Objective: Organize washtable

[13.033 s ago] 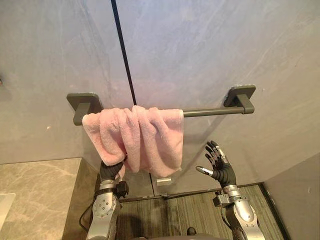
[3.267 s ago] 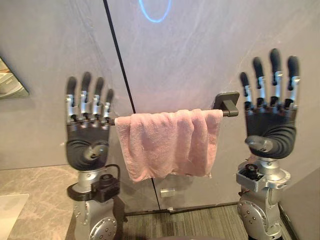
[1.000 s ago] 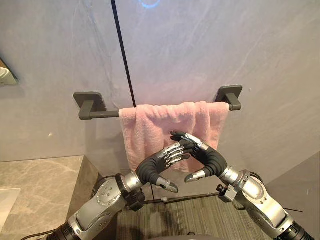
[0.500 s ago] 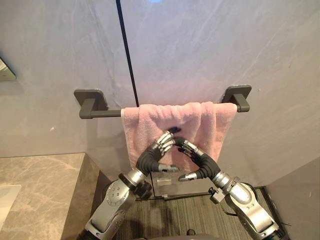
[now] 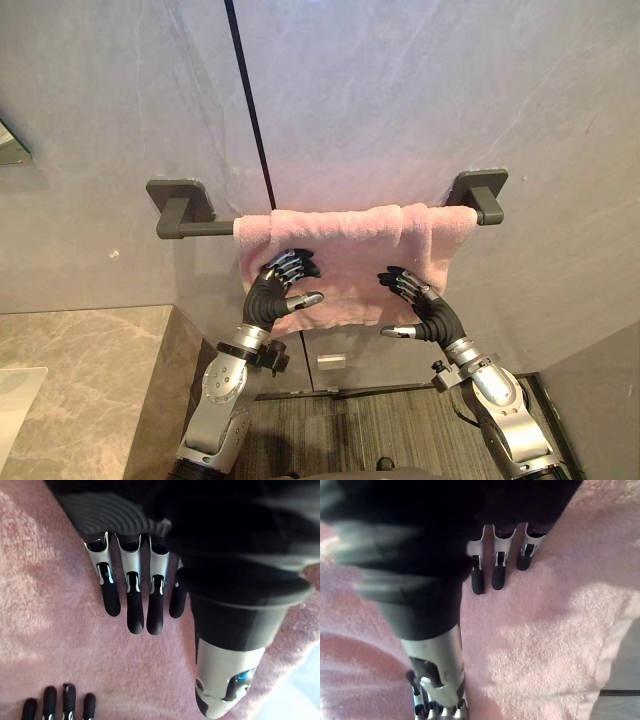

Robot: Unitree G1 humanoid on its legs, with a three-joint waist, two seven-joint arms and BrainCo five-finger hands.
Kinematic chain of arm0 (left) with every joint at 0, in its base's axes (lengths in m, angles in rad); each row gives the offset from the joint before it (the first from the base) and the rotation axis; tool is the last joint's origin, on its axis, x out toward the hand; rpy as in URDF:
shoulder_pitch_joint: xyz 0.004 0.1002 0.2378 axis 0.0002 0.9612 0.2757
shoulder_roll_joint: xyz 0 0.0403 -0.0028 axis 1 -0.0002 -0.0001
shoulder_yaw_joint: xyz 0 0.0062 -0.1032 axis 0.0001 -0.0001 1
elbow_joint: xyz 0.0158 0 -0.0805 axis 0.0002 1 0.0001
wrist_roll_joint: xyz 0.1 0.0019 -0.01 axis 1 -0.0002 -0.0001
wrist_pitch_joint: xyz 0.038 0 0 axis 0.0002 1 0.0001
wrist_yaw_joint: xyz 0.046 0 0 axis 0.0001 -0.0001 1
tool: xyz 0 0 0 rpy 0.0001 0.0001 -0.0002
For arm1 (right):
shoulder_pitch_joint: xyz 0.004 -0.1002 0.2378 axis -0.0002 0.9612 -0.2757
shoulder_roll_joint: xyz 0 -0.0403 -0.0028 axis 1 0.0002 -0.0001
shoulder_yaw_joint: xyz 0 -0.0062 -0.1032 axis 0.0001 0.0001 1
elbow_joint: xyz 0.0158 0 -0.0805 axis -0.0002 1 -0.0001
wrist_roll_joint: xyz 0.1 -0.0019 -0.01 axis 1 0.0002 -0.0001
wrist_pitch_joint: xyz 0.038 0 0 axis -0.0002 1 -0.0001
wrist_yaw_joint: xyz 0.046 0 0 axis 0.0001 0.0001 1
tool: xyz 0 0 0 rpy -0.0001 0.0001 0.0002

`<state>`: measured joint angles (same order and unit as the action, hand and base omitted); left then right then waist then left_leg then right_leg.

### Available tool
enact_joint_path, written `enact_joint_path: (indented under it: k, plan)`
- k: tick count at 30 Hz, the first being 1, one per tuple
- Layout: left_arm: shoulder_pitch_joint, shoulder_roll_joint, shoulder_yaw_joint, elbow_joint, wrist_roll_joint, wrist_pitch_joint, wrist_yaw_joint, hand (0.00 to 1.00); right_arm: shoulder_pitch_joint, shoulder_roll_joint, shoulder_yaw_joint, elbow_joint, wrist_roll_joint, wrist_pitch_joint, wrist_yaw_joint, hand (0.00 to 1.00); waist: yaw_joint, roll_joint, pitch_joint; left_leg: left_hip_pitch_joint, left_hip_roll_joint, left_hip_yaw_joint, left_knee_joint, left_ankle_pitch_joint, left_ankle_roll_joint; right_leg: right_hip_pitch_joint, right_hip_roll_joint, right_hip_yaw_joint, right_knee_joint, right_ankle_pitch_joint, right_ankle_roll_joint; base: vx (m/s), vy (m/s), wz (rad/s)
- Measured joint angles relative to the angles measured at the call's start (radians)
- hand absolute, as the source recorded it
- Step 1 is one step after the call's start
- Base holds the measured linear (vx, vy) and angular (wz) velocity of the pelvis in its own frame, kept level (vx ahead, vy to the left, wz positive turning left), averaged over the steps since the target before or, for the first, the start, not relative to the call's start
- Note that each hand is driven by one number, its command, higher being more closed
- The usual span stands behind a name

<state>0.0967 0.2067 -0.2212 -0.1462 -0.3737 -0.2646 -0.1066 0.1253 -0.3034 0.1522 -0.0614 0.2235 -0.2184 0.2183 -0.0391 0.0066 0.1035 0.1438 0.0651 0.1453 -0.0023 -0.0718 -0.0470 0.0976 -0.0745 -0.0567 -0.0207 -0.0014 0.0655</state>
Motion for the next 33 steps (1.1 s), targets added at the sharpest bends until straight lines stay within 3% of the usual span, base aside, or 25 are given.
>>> enact_joint_path:
  k: [33]
  plan:
    - [0.182, -0.137, 0.208, -0.004, 0.007, -0.004, -0.023, 0.00, 0.072, 0.162, -0.283, 0.009, -0.045, -0.001, -0.095, 0.00, 0.001, 0.012, -0.030, -0.016, 0.002, -0.016, -0.020, 0.016, -0.003, -0.012, 0.002, -0.020, -0.006, 0.004, -0.004, -0.01, -0.005, 0.01]
